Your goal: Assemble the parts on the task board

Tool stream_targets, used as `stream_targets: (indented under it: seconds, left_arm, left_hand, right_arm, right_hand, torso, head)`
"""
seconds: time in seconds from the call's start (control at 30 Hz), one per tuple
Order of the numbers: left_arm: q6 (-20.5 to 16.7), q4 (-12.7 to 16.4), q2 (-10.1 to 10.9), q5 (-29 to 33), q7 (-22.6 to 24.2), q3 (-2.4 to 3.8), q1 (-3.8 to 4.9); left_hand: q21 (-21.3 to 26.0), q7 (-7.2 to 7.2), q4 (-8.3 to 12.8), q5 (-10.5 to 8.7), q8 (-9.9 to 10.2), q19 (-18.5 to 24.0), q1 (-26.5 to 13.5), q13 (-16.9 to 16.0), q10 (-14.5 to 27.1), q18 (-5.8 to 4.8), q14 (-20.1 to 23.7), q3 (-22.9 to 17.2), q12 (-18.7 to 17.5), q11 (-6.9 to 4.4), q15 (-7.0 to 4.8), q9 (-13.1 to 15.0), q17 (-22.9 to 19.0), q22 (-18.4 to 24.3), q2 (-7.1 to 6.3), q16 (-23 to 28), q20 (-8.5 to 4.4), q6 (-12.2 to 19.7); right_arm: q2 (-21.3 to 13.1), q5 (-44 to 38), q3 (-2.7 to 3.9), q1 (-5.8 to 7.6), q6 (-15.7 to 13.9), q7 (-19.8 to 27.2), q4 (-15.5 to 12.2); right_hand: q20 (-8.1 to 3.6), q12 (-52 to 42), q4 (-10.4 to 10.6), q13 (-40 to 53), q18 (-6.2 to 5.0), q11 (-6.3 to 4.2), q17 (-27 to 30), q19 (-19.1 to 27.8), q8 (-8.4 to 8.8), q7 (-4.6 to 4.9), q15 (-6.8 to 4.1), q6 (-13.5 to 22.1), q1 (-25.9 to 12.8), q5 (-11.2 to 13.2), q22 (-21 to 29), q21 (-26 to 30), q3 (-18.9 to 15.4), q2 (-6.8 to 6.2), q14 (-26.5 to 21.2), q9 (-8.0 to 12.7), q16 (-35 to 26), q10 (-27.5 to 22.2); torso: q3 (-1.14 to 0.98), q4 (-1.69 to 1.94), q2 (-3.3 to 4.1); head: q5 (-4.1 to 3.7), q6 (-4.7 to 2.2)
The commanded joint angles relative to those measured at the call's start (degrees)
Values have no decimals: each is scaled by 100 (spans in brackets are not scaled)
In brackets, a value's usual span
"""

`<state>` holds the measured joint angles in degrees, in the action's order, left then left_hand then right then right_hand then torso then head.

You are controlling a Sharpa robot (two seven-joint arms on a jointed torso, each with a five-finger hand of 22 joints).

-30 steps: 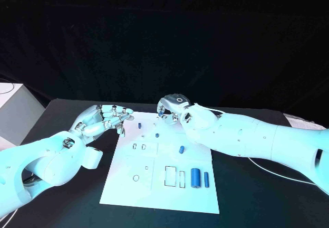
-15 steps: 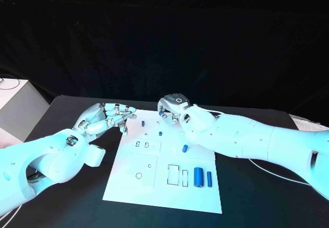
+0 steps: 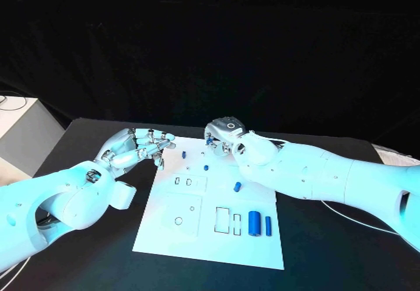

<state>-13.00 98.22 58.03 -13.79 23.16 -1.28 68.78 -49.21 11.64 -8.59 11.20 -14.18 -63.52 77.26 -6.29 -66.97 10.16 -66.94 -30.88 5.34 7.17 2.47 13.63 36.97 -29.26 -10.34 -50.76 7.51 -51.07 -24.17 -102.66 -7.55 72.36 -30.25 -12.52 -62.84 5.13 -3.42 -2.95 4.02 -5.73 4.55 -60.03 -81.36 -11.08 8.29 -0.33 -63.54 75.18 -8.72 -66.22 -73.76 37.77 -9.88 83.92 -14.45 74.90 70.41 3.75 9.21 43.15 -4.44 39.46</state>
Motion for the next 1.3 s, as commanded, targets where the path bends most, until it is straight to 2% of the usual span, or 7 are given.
stream_targets:
  seconds: [0.03, 0.13, 0.47, 0.7, 0.9, 1.07, 1.3]
  left_arm:
    - [39, 14, -13, -17, 43, 4, 9]
    - [36, 14, -18, -18, 47, 4, 9]
    - [34, 12, -27, -20, 47, 4, 9]
    - [33, 19, -25, -22, 44, 4, 12]
    - [42, 6, -43, -22, 35, 4, 13]
    - [51, 2, -56, -22, 24, 4, 14]
    - [61, -8, -66, -23, 11, 5, 15]
  left_hand:
    - [-29, 3, 3, -10, -4, 43, -6, -8, 39, 30, 28, -27, 25, -1, -1, 8, -8, -10, 58, -27, 2, 22]
    - [-38, 2, 10, -10, -7, 50, -1, -9, 39, 31, 30, -34, 28, -1, -2, 10, -10, -16, 61, -28, 2, 21]
    - [-38, 2, 10, -10, -7, 50, -1, -9, 39, 31, 30, -34, 28, -1, -2, 10, -10, -16, 61, -28, 2, 21]
    - [-38, 2, 10, -10, -7, 50, -1, -9, 39, 31, 30, -34, 28, -1, -2, 10, -10, -16, 61, -28, 2, 21]
    - [-50, 4, 16, -11, -9, 59, 1, -11, 42, 31, 32, -38, 31, 0, -1, 13, -12, -25, 59, -30, 3, 22]
    - [-55, 4, 18, -12, -10, 63, 2, -12, 43, 32, 32, -39, 32, 0, -1, 14, -13, -28, 59, -31, 3, 23]
    - [-55, 4, 18, -12, -10, 63, 2, -12, 43, 32, 32, -39, 32, 0, -1, 14, -13, -28, 59, -31, 3, 23]
  right_arm:
    - [4, -143, -3, -8, 127, 18, 7]
    - [14, -141, -4, -15, 138, 33, 13]
    - [56, -115, -14, -27, 164, 89, 67]
    - [92, -106, -28, -32, 168, 82, 106]
    - [134, -104, -33, -33, 167, 94, 153]
    - [171, -84, -40, -34, 220, 116, 190]
    - [198, -63, -45, -35, 239, 150, 262]
  right_hand:
    - [2, -20, -7, 6, 111, -10, -1, -45, -22, 4, -15, 25, -18, 14, -1, -36, 15, -42, 73, -12, 38, 38]
    - [2, -20, -7, 6, 111, -10, -1, -45, -22, 4, -15, 25, -18, 14, -1, -36, 15, -42, 73, -12, 38, 38]
    - [3, -21, -4, 7, 112, -12, 1, -44, -26, 2, -15, 24, -29, 25, -5, -38, 18, -46, 71, -19, 39, 40]
    - [3, -20, -3, 6, 108, -12, 9, -38, -27, 1, -15, 25, -30, 27, 10, -27, 20, -46, 70, -21, 36, 40]
    - [3, -20, -3, 6, 108, -12, 9, -38, -27, 1, -15, 25, -30, 27, 10, -27, 20, -46, 70, -21, 36, 40]
    - [4, -15, -2, 4, 106, -10, 13, -31, -25, 3, -15, 36, -41, 34, 19, -19, 25, -54, 67, -27, 37, 29]
    - [9, -8, 5, -3, 98, 0, 50, -11, -15, 12, -8, 70, -69, 45, 56, 10, 33, -77, 56, -36, 23, -3]
  torso:
    - [5, 0, 11]
    - [2, 8, 8]
    - [17, 28, 11]
    - [18, 25, 27]
    - [23, 41, 20]
    - [28, 37, 23]
    - [22, 30, 24]
  head:
    - [11, 0]
    - [7, 5]
    - [0, 5]
    - [3, -2]
    - [-14, 9]
    - [-13, 16]
    - [-12, 4]
